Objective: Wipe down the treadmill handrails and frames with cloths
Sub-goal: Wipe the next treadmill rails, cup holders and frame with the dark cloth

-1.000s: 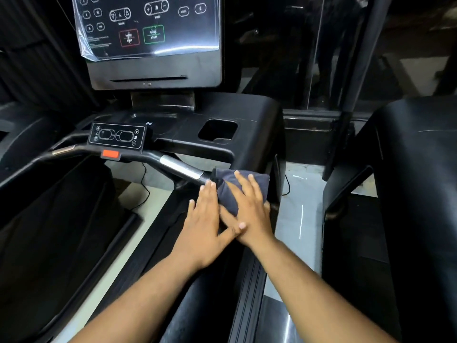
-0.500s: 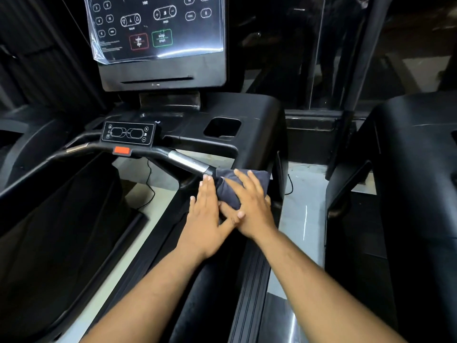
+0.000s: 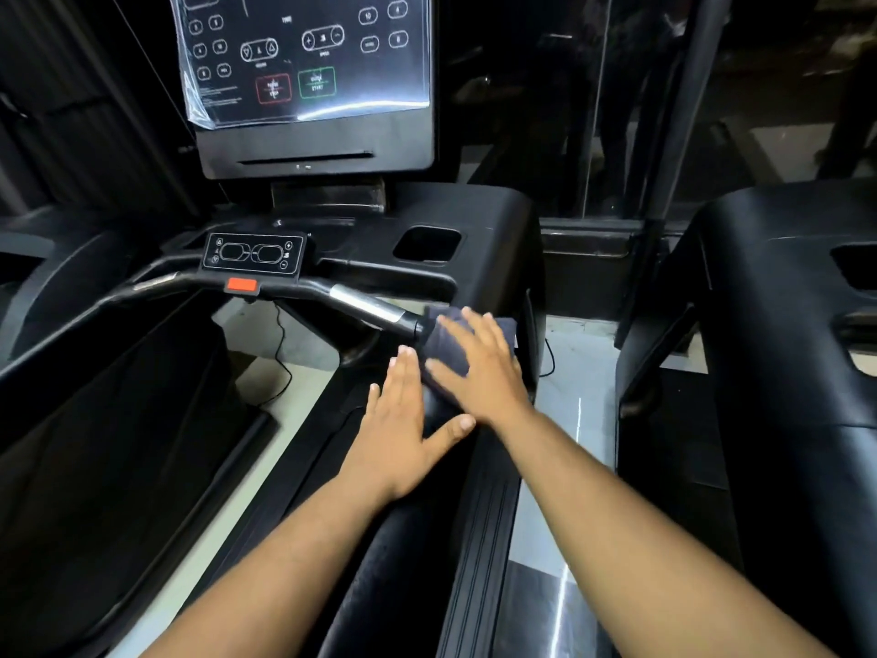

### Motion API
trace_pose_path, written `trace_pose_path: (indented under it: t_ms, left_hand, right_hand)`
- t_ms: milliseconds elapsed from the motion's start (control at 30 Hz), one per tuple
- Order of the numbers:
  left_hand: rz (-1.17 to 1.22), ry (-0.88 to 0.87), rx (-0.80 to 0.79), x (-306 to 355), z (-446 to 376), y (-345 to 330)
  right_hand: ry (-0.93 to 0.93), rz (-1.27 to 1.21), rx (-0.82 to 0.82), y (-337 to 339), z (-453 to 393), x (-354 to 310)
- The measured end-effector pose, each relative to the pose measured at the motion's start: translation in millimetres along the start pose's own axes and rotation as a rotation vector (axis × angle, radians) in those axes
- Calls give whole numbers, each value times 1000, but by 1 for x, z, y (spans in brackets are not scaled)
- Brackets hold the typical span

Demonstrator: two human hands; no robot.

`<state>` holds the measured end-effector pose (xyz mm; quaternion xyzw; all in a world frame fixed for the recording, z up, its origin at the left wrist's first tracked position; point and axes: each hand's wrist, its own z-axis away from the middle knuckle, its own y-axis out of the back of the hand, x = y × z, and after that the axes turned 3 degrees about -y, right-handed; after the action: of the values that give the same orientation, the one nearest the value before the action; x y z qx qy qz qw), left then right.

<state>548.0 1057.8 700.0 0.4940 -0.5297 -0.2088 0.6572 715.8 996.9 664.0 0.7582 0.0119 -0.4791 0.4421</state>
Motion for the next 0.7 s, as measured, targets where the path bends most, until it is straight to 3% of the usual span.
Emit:
trace_pose_path:
  t_ms: [100,300,533,700]
  left_hand:
    - [-38,-13,-13,1,12,0]
    - [15,15,-5,-5,34,1]
    - [-122,-48,-26,-2,66,4]
    - [-15,-22,-13,-6,72,2]
  right_hand:
    - [-137,27,4,10,-19,-14]
    - [92,65,56,-32,60,-17]
    - [-129,12,68,-6,31,-34]
    - [-41,-88,54,-38,108,-25]
